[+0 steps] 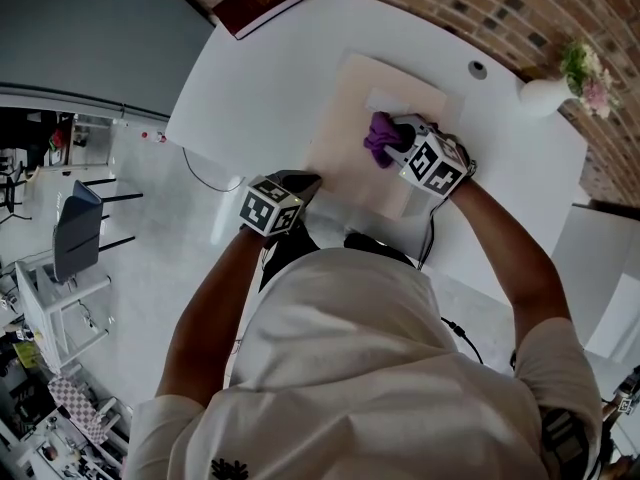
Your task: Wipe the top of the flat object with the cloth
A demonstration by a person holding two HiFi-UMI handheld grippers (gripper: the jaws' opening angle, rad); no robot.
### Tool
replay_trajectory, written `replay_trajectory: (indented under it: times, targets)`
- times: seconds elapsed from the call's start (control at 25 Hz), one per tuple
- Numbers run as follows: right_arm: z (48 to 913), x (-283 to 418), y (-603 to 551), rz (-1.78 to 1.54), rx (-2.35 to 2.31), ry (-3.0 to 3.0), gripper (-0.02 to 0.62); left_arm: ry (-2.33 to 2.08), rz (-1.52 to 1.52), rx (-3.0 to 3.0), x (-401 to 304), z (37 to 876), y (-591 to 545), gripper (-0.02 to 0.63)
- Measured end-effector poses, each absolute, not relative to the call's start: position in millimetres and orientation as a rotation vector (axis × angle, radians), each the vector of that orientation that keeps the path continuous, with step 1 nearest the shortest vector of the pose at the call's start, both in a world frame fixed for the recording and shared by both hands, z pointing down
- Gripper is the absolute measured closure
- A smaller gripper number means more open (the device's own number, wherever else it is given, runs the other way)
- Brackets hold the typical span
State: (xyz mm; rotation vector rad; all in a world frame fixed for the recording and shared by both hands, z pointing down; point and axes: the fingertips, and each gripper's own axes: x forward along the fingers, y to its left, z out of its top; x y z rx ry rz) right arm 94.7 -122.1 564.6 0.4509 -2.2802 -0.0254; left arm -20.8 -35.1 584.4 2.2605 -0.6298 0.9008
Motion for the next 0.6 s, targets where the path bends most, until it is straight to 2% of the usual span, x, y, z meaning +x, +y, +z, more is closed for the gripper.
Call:
replay_trajectory:
  times: [0.6]
  targets:
    - [565,143,-207,0.017,0.657,-2.217,0.477,-0.633,0.924,2.244,-20,583,-35,0.581]
